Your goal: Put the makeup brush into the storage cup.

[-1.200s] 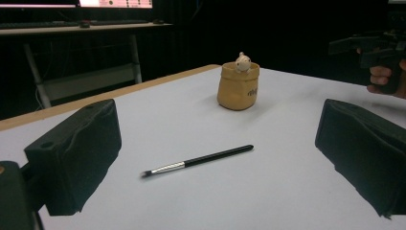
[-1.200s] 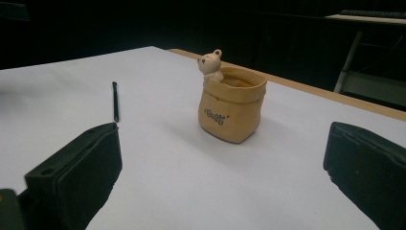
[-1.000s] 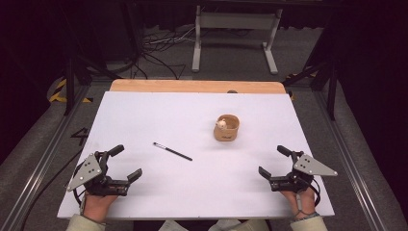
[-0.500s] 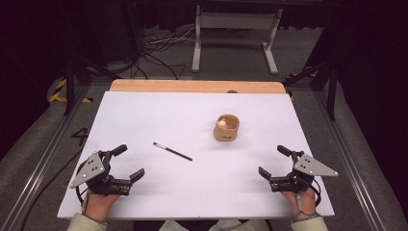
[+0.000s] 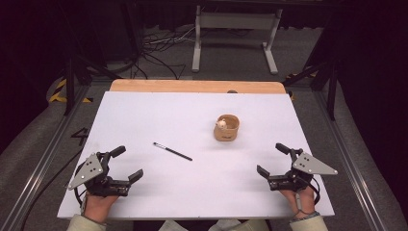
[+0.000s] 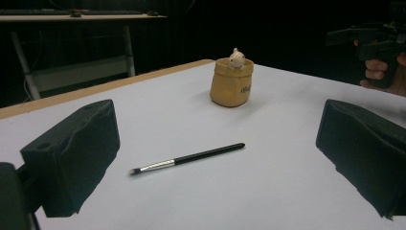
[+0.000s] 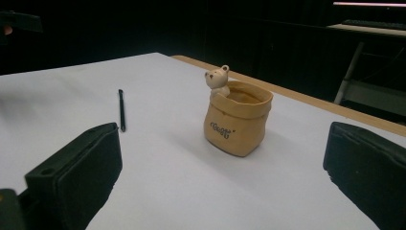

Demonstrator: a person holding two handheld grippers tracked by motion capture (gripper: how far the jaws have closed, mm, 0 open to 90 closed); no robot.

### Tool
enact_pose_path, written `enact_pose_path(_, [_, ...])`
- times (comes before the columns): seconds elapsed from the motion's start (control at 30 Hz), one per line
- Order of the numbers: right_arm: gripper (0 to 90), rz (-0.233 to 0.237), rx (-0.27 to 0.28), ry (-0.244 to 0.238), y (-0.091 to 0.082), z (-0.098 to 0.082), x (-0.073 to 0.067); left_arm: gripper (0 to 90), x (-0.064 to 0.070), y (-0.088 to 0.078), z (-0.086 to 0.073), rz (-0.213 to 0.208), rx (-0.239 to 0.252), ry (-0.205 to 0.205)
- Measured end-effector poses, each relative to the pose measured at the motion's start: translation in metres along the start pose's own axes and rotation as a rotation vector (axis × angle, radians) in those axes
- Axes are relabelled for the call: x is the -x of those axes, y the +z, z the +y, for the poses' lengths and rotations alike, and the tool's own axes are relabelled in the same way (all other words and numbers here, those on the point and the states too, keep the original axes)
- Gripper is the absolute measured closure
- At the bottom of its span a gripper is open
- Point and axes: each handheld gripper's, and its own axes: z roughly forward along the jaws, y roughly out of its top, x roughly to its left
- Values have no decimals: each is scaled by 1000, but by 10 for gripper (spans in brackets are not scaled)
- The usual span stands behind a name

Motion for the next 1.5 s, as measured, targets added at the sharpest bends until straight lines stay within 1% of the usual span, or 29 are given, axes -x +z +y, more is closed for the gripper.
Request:
enact_pose_path(0.13, [0,11,-5,1,4,1,-1,17,0,0,-1,-3,-4,-6])
enact_pose_path(0.3, [0,23,4,12,7,9,0,17,-1,-1,-2,7,1,-5])
enact_pose_path(0.43, [0,39,-2,15,16,13,-2,15,-1,-1,-2,15,-5,-7])
enact_pose_path(0.5, [0,53,-7,5,22,17,-4,15,-1,-1,-3,16,0,-8])
enact_pose_path(0.6, [0,63,-2,-8,27,22,-7,15,-2,-2,-3,13,0,-12])
enact_pose_path(0.63, [0,63,-2,-8,27,22,-7,16,-2,-2,-3,13,0,-12])
enact_pose_path(0.77, [0,77,-4,-6,36,28,-10,17,-2,-1,-4,9,1,-20])
enact_pose_path(0.93, [0,90,8,-10,43,32,-13,17,-3,-1,-3,11,3,-16])
enact_pose_path(1.0, [0,99,6,-11,47,35,-15,17,-3,0,-3,9,1,-13])
enact_pose_path(1.07, [0,104,4,-12,50,37,-16,17,-3,1,-3,11,2,-22])
enact_pose_path(1.1, [0,106,1,-13,51,38,-16,17,-3,1,-3,10,1,-15])
enact_pose_path(1.13, [0,109,1,-12,53,39,-17,17,-3,1,-3,10,1,-17])
enact_pose_path(1.33, [0,114,-1,-23,60,48,-17,15,-4,-1,-4,10,-2,-18])
enact_pose_path(1.37, [0,118,-3,-24,61,50,-18,14,-4,-1,-4,13,6,-19])
enact_pose_path(1.5, [0,127,-8,-26,66,55,-19,11,-4,-3,-5,17,9,-21])
